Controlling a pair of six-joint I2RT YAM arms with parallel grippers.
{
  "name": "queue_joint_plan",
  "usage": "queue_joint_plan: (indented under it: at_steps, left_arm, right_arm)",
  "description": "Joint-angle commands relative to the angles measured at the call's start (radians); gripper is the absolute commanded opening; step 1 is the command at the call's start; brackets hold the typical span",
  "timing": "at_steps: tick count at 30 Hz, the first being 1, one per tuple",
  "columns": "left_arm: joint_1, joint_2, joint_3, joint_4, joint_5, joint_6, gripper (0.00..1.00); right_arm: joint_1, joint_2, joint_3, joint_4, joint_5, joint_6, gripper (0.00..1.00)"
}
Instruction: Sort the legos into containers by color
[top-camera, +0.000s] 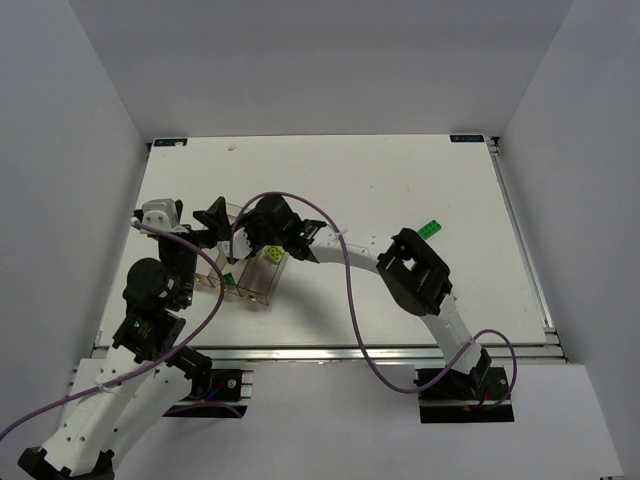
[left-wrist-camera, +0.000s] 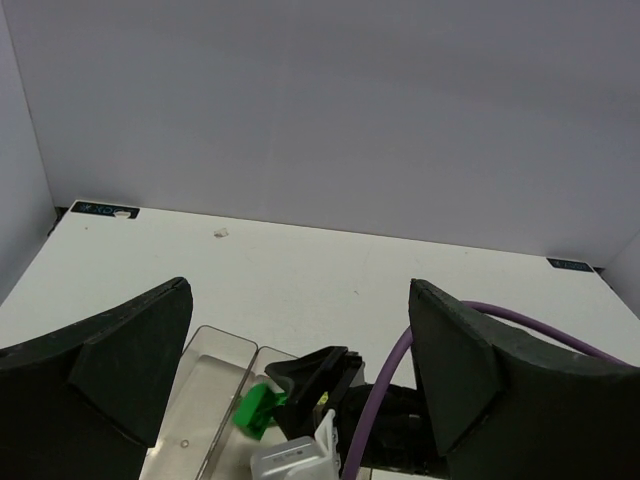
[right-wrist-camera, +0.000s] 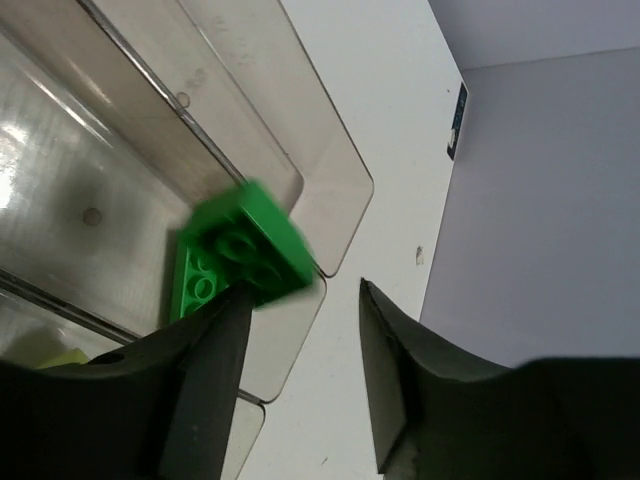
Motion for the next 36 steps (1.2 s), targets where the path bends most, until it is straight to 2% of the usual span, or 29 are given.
queue_joint_plan:
  at_steps: [1, 4, 7, 11, 12, 13, 15, 18, 21, 22, 26, 28, 30, 33, 36]
  left_arm:
    - [0.006, -0.009, -0.002, 0.011, 0.025, 0.008, 0.98]
    - [0.006, -0.007, -0.002, 0.009, 0.028, 0.008, 0.98]
    - [0.006, 0.008, 0.000, 0.005, 0.033, 0.008, 0.98]
    - [0.006, 0.014, -0.014, 0.021, 0.042, -0.015, 0.98]
    - [0.006, 0.016, -0.017, 0.026, 0.081, -0.015, 0.98]
    - [0.006, 0.019, -0.016, 0.026, 0.104, -0.015, 0.98]
    - [0.006, 0.028, -0.013, 0.029, 0.146, -0.020, 0.98]
    - [0.006, 0.048, -0.013, 0.035, 0.241, -0.029, 0.96]
    - [0.006, 0.075, -0.006, 0.049, 0.370, -0.040, 0.82]
    - [0.006, 0.083, -0.003, 0.052, 0.426, -0.044, 0.75]
    - [0.004, 0.129, 0.004, 0.064, 0.526, -0.087, 0.65]
    - [0.004, 0.161, 0.012, 0.055, 0.537, -0.098, 0.66]
    - [0.004, 0.184, 0.030, 0.032, 0.539, -0.113, 0.73]
    - [0.004, 0.217, 0.038, 0.020, 0.540, -0.127, 0.77]
    - [0.004, 0.230, 0.035, 0.026, 0.557, -0.144, 0.78]
  right_arm:
    - [0.007, 0.010, 0.031, 0.056, 0.013, -0.018, 0.54]
    - [0.009, 0.021, 0.031, 0.059, 0.019, -0.024, 0.63]
    - [0.010, 0.017, 0.029, 0.051, 0.033, -0.028, 0.67]
    - [0.009, -0.058, 0.003, 0.057, 0.085, -0.004, 0.75]
    - [0.004, -0.080, -0.022, 0.057, 0.114, 0.022, 0.88]
    - [0.000, -0.103, -0.038, 0.033, 0.127, 0.047, 0.90]
    - [-0.019, -0.181, -0.090, -0.019, 0.151, 0.114, 0.89]
    - [-0.066, -0.295, -0.141, -0.224, 0.101, 0.214, 0.90]
    - [-0.147, -0.394, -0.197, -0.455, 0.007, 0.309, 0.89]
    - [-0.172, -0.449, -0.252, -0.484, -0.007, 0.388, 0.89]
    - [-0.322, -0.582, -0.381, -0.588, -0.053, 0.570, 0.84]
    - [-0.426, -0.650, -0.417, -0.619, -0.070, 0.661, 0.82]
    - [-0.539, -0.687, -0.466, -0.647, -0.088, 0.729, 0.80]
    - [-0.676, -0.744, -0.520, -0.665, -0.131, 0.856, 0.81]
    - [-0.739, -0.775, -0.587, -0.645, -0.122, 0.939, 0.86]
